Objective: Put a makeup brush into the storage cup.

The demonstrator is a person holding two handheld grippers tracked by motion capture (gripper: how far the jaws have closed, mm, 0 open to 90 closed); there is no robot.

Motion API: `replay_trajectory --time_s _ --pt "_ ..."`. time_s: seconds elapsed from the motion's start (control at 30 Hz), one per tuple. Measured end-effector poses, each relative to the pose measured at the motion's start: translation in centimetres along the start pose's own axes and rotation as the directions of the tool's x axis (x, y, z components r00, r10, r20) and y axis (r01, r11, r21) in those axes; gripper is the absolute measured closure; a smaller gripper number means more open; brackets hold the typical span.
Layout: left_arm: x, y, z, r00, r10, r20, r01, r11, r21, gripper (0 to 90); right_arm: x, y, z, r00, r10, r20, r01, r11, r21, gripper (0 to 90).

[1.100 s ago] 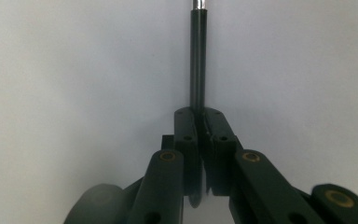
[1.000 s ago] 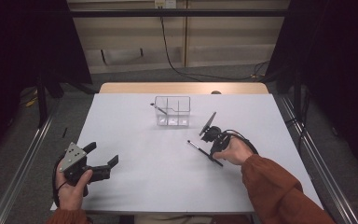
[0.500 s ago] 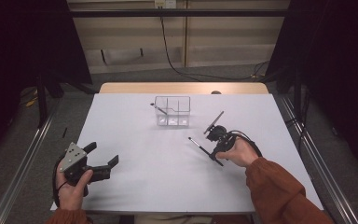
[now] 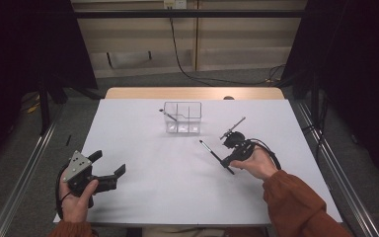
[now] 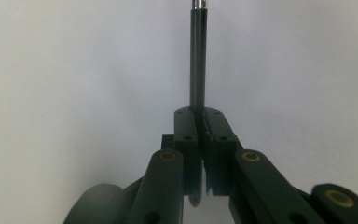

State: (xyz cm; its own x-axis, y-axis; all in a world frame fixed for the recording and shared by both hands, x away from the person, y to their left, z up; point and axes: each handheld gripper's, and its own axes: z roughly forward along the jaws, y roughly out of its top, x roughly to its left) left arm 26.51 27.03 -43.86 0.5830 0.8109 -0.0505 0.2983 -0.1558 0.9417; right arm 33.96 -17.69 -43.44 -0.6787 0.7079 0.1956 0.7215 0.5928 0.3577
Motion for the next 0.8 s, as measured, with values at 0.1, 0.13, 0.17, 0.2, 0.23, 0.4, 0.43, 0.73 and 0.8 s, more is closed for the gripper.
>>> replay_trajectory --time_s 0.1,0.13,0.17,0.2,0.23,0.4,0.43,0.73,0.8 --pt "0.0 0.0 0.0 1.0000 -0.001 0.000 0.001 1.0000 0.000 2.8 0.1 -0.4 -0.3 1.0000 0.000 0.003 0.000 0.999 -0.034 85.2" --pt "0.0 0.0 0.0 1.0000 -0.001 0.000 0.001 1.0000 0.002 2.8 0.1 -0.5 -0.5 1.0000 0.001 0.006 -0.001 0.999 -0.048 85.2" --pt "0.0 0.0 0.0 1.0000 0.000 0.000 0.000 1.0000 0.002 2.8 0.1 -0.6 -0.7 0.9999 0.004 0.009 -0.004 0.998 -0.062 85.2" --pt "0.0 0.0 0.0 1.0000 0.000 0.001 0.000 1.0000 0.002 2.8 0.2 -0.7 -0.9 0.9999 0.007 0.008 -0.006 0.997 -0.078 85.2" --pt "0.0 0.0 0.0 1.0000 0.002 0.002 -0.002 1.0000 0.002 2.8 0.2 -0.8 -1.0 0.9999 0.008 0.013 -0.007 0.995 -0.095 85.2" --pt "0.0 0.0 0.0 1.0000 0.000 -0.001 0.000 1.0000 0.000 2.8 0.2 -1.1 -1.4 0.9999 -0.007 -0.007 0.006 0.988 -0.156 85.2" --pt "0.0 0.0 0.0 1.0000 0.001 0.002 -0.001 1.0000 0.000 2.8 0.2 -1.1 -1.4 0.9997 -0.014 -0.019 0.011 0.985 -0.175 85.1" --pt "0.0 0.0 0.0 1.0000 0.002 0.001 -0.002 1.0000 0.002 2.8 0.0 -2.1 -1.4 0.9972 -0.039 -0.063 0.018 0.952 -0.304 85.1" --pt "0.0 0.0 0.0 1.0000 0.002 0.002 -0.002 1.0000 0.003 2.8 0.0 -2.3 -1.8 0.9971 -0.051 -0.057 0.028 0.935 -0.354 85.1"
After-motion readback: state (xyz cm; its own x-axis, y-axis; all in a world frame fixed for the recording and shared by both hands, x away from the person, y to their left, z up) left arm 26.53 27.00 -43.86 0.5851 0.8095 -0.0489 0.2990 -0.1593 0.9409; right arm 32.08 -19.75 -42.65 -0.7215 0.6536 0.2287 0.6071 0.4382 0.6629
